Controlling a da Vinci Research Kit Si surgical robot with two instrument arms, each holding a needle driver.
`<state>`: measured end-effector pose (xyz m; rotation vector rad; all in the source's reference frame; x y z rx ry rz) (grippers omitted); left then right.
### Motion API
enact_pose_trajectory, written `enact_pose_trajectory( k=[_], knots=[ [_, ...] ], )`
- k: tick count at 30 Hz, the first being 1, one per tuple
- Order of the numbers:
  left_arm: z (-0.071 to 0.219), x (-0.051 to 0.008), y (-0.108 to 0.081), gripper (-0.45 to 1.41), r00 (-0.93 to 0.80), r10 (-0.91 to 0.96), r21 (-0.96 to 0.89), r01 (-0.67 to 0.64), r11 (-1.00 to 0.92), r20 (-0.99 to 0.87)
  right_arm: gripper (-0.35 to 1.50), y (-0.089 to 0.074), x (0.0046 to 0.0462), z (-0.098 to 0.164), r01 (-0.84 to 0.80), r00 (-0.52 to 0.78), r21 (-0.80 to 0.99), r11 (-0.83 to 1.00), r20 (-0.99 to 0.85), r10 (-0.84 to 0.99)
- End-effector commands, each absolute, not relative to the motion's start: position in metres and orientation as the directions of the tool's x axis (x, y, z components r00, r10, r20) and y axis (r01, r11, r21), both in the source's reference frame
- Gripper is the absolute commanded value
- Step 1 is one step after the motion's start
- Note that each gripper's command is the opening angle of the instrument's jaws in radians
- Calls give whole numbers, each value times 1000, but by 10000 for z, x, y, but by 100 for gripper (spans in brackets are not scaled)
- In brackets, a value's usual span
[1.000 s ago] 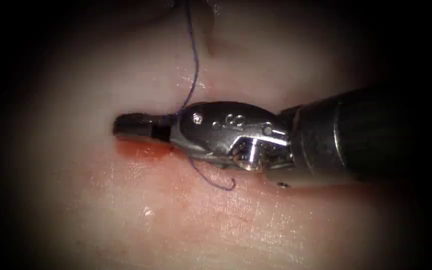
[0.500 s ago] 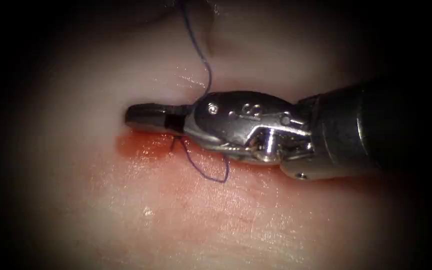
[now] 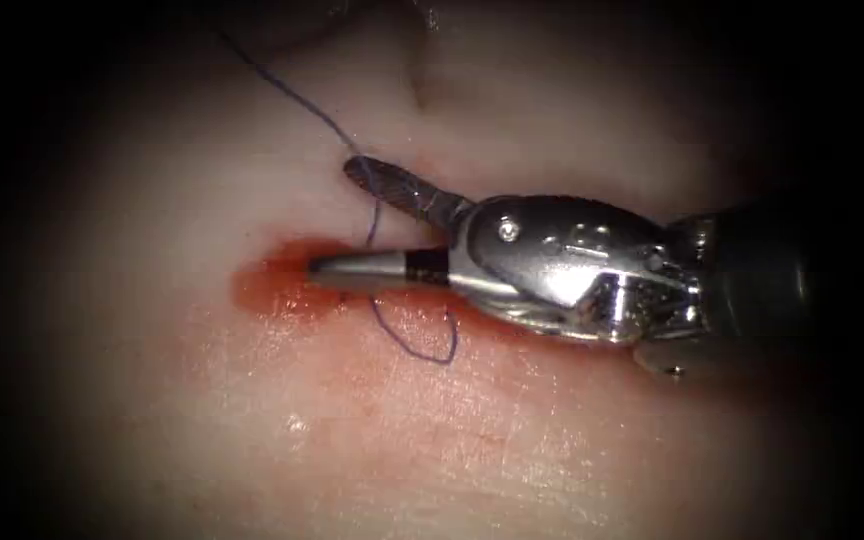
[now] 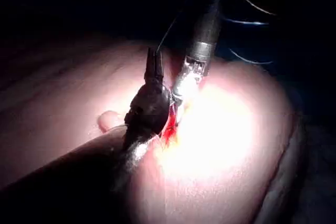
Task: Wound Closure
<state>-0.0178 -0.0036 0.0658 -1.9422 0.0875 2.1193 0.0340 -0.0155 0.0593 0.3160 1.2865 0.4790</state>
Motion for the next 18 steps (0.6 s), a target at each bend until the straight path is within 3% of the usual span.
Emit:
enact_pose_trajectory(
  k=[1,11,18],
  knots=[
    [664,-179,-39,-45,-70,154,-134,-234,-963,-986,148,-164,333,599,-157,210,485,860,-835,509],
    [666,-156,-42,-45,-106,158,-129,-237,-963,-982,148,-167,294,596,-139,230,464,875,-844,484],
    [684,-175,-58,-45,-188,156,-124,-175,-977,-970,148,-168,255,598,-182,244,446,876,-843,480]
  ],
)
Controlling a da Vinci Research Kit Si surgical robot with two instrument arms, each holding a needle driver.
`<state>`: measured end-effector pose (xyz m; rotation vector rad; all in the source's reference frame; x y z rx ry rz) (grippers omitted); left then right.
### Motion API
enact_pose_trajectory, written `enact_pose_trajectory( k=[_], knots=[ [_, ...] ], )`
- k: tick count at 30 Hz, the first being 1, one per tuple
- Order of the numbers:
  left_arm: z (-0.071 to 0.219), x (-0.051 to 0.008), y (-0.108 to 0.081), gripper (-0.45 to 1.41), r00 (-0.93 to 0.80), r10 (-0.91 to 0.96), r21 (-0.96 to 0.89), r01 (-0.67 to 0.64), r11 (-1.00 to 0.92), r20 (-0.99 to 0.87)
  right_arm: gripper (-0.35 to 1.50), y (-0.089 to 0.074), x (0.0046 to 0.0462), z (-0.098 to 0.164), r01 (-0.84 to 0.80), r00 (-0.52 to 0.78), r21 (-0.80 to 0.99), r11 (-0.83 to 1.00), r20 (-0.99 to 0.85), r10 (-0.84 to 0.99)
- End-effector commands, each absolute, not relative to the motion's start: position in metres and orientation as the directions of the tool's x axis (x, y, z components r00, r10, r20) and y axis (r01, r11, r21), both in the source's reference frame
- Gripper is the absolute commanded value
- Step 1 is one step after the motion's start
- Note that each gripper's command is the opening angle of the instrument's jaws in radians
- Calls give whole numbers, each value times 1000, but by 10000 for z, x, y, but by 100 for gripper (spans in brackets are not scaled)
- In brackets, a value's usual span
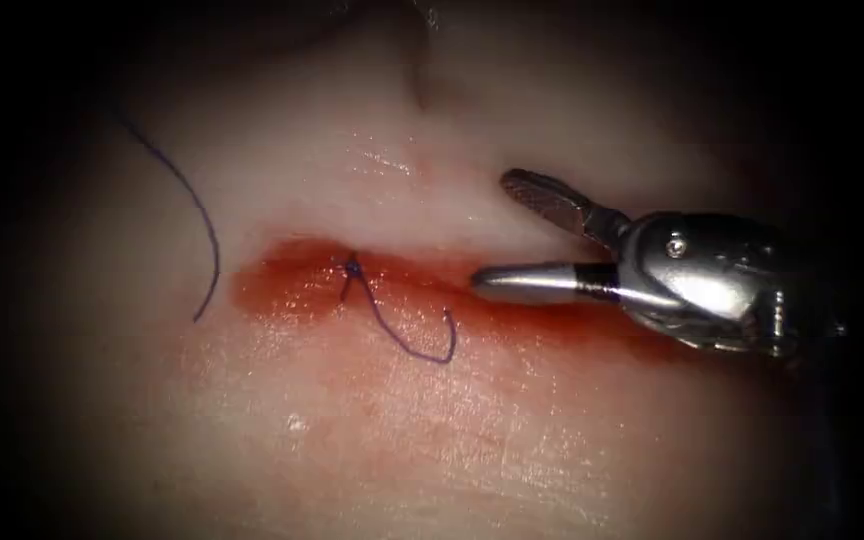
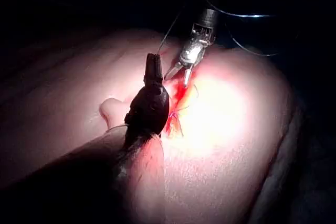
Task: Wound Closure
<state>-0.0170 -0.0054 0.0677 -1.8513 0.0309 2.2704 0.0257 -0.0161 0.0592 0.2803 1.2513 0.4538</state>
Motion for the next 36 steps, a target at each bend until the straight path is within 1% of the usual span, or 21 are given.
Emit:
enact_pose_trajectory(
  k=[1,5,12,16,20,21,22,23,25,26,28,32,36],
  knots=[
    [689,-179,-62,-45,-193,167,-137,-161,-977,-967,148,-167,251,599,-190,245,444,875,-842,481],
    [714,-187,-69,-45,-246,169,-143,-121,-982,-954,148,-161,231,601,-231,250,435,870,-838,485],
    [790,-191,-73,-45,-392,178,-150,-102,-983,-902,148,-145,184,610,-319,277,414,852,-820,502],
    [837,-198,-71,-45,-467,184,-165,-83,-983,-865,148,-142,172,610,-345,295,408,845,-808,510],
    [876,-200,-66,-43,-494,224,-199,-105,-974,-840,148,-138,163,607,-366,308,392,844,-805,507],
    [883,-200,-64,-16,-492,243,-213,-117,-970,-836,148,-136,161,606,-371,311,387,844,-805,505],
    [891,-198,-61,-8,-490,266,-232,-131,-964,-830,148,-134,158,604,-378,315,377,845,-806,501],
    [897,-197,-59,5,-489,280,-243,-139,-960,-826,148,-132,156,602,-383,318,373,845,-806,500],
    [906,-193,-54,59,-486,302,-261,-151,-953,-820,148,-126,149,597,-400,327,357,844,-805,495],
    [911,-190,-50,66,-486,316,-270,-164,-949,-815,148,-124,146,595,-405,330,353,843,-804,495],
    [917,-186,-42,71,-491,328,-269,-188,-945,-807,148,-120,137,588,-416,338,340,843,-803,491],
    [930,-180,-16,69,-511,354,-247,-267,-931,-783,148,-115,122,571,-428,366,318,846,-795,484],
    [943,-177,8,48,-524,373,-233,-313,-920,-766,148,-117,113,558,-425,429,292,857,-768,475]
  ],
)
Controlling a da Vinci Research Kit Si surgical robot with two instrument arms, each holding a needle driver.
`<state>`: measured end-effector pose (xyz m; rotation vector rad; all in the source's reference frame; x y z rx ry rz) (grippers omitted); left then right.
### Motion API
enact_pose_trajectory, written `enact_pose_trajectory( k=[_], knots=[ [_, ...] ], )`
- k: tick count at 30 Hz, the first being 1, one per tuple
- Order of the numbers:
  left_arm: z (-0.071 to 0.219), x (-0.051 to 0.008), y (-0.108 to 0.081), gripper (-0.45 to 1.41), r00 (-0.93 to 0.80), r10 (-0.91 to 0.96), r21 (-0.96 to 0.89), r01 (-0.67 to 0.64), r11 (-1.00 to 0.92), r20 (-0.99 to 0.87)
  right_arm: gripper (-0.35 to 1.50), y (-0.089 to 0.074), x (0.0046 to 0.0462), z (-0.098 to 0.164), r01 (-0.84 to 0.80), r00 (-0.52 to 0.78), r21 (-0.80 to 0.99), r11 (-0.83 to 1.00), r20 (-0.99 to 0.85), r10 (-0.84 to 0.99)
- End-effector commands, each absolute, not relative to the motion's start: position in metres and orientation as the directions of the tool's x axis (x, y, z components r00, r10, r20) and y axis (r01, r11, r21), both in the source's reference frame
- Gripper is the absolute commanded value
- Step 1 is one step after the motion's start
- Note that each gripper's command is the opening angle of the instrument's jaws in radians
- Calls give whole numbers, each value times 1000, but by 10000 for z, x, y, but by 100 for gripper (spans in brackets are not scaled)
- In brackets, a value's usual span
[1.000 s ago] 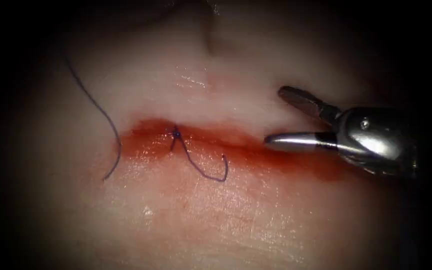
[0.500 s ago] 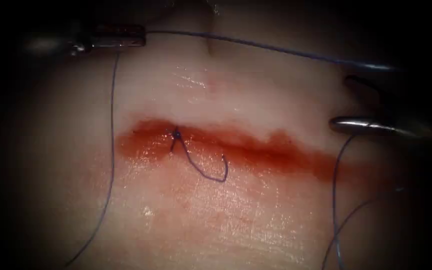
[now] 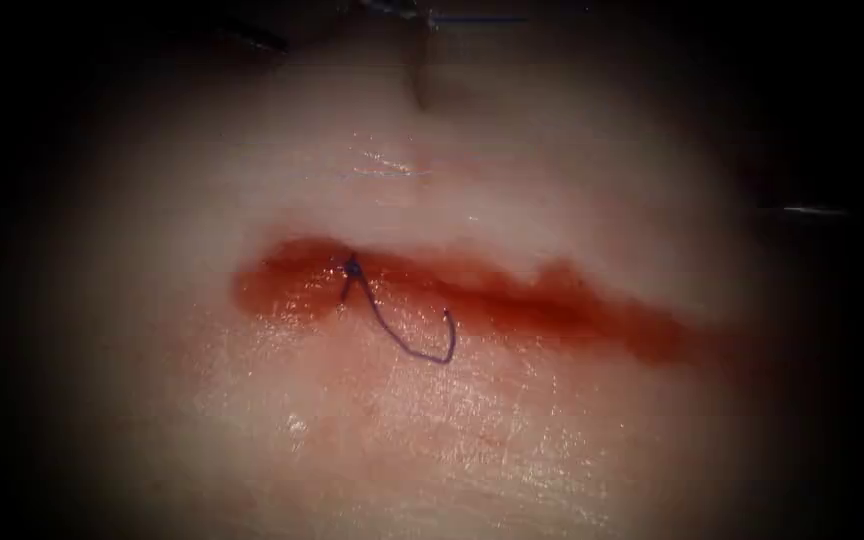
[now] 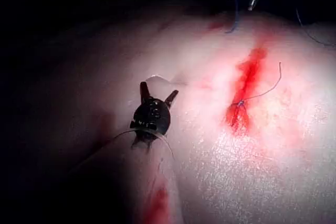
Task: Wound Closure
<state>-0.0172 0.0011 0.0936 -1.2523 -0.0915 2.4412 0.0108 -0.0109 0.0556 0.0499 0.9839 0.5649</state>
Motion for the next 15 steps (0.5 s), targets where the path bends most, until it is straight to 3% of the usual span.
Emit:
enact_pose_trajectory(
  k=[1,2,3,11,15],
  knots=[
    [946,-176,11,36,-521,375,-230,-323,-918,-767,148,-117,112,555,-428,437,287,857,-764,474],
    [949,-177,12,9,-515,377,-231,-325,-917,-770,148,-118,112,554,-429,442,284,858,-762,473],
    [950,-177,11,0,-505,378,-233,-328,-916,-776,148,-119,114,553,-427,441,282,859,-765,470],
    [925,-195,-31,0,-412,384,-313,-232,-921,-826,148,-139,156,571,-376,410,306,875,-792,453],
    [896,-210,-78,-8,-391,379,-340,-166,-926,-839,148,-148,178,573,-357,403,313,880,-798,448]
  ],
)
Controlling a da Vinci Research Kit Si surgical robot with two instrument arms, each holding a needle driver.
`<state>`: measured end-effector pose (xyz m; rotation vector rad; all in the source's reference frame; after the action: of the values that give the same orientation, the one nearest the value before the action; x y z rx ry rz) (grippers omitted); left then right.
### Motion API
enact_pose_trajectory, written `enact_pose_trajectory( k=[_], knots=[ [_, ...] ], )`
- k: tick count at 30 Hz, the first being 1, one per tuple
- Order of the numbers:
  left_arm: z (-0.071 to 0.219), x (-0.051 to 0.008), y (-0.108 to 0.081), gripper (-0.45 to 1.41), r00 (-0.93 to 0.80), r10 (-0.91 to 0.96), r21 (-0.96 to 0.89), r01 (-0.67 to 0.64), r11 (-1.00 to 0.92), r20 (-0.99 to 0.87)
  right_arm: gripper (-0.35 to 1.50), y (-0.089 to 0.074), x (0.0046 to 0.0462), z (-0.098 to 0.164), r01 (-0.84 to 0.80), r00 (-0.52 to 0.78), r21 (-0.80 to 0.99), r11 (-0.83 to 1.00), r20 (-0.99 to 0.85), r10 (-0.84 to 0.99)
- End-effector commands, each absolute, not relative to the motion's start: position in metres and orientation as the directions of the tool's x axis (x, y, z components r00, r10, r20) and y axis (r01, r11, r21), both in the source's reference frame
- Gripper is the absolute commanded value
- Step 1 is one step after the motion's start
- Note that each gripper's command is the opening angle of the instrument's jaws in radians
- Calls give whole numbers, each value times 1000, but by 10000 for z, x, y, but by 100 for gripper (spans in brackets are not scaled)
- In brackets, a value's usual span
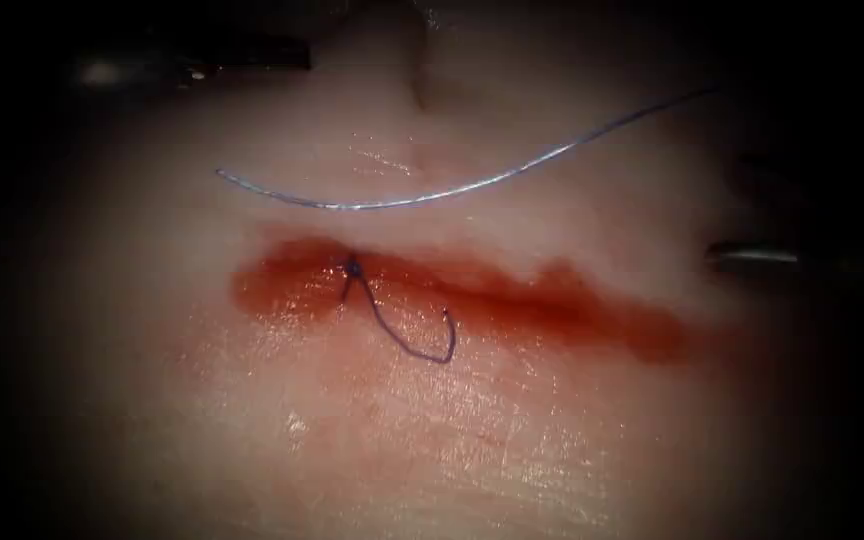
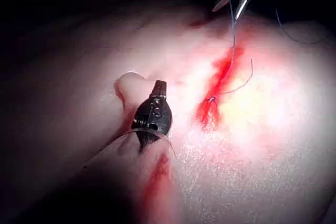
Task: Wound Closure
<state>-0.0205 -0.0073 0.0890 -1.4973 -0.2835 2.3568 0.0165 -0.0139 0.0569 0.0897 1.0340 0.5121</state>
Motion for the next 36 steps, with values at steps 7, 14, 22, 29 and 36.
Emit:
enact_pose_trajectory(
  k=[7,14,22,29,36],
  knots=[
    [854,-239,-155,-11,-361,369,-356,-106,-928,-856,148,-164,210,579,-316,389,329,890,-811,438],
    [837,-279,-178,-11,-303,397,-390,-85,-917,-867,148,-171,220,576,-275,381,347,897,-817,433],
    [836,-304,-186,9,-273,433,-430,-74,-900,-859,148,-178,224,581,-276,379,350,895,-816,436],
    [839,-298,-183,14,-277,458,-446,-108,-888,-845,148,-184,233,584,-259,383,353,899,-817,431],
    [839,-295,-185,17,-277,483,-466,-129,-875,-831,148,-185,233,584,-251,381,359,899,-817,432]
  ],
)
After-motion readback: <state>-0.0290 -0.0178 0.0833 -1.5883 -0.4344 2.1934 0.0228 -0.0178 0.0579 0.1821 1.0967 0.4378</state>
